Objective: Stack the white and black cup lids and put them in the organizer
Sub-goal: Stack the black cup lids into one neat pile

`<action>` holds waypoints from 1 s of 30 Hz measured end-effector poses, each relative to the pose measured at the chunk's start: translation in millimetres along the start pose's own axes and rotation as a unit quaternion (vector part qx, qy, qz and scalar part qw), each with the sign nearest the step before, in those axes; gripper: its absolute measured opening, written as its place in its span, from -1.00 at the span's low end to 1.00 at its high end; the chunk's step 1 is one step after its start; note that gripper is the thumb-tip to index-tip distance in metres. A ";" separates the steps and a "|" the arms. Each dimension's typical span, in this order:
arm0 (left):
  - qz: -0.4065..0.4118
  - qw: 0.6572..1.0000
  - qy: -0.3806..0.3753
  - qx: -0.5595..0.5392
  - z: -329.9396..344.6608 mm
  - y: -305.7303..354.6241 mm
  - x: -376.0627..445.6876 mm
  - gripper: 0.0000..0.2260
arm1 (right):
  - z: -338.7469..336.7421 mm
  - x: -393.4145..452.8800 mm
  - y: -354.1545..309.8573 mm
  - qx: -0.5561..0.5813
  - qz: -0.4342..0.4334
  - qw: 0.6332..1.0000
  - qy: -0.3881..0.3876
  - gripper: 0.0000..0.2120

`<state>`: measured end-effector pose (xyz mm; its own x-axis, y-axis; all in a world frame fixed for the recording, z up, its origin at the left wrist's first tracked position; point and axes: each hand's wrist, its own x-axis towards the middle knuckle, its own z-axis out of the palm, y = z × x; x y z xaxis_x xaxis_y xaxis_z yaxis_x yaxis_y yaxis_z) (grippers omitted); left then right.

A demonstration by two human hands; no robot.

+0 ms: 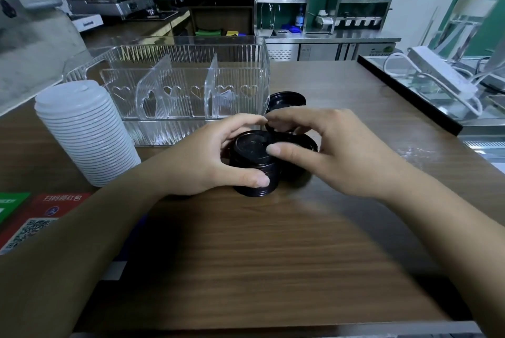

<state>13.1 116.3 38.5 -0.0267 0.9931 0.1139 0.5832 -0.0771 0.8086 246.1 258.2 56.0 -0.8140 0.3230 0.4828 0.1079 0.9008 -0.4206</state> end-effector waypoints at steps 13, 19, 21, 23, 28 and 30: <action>0.014 0.999 -0.003 0.038 -4.9 -2.0 1.6 -0.43 | 2.1 0.7 29.6 -0.073 0.016 0.995 -0.071 -0.90; 0.017 0.999 -0.004 0.028 -4.4 -2.5 1.4 -0.44 | 6.1 1.1 29.8 -0.085 0.023 0.993 -0.072 -0.93; 0.017 0.999 -0.005 0.028 -4.8 -3.2 1.6 -0.43 | 6.5 0.9 29.1 -0.090 0.019 0.993 -0.074 -0.92; 0.018 0.999 -0.006 0.031 -5.1 -4.1 2.0 -0.43 | 6.9 1.3 28.2 -0.104 0.010 0.991 -0.079 -0.93; 0.019 0.999 -0.009 0.033 -4.9 -4.9 2.4 -0.43 | 8.7 2.3 30.0 -0.096 0.033 0.992 -0.073 -0.81; 0.019 0.999 -0.009 0.035 -4.5 -4.7 2.5 -0.43 | 8.0 2.0 30.9 -0.084 0.035 0.994 -0.060 -0.80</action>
<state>6.7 118.7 37.6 0.0105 0.9910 0.1334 0.6386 -0.1093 0.7617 243.3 284.3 37.9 -0.8623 0.3591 0.3570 0.2524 0.9160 -0.3118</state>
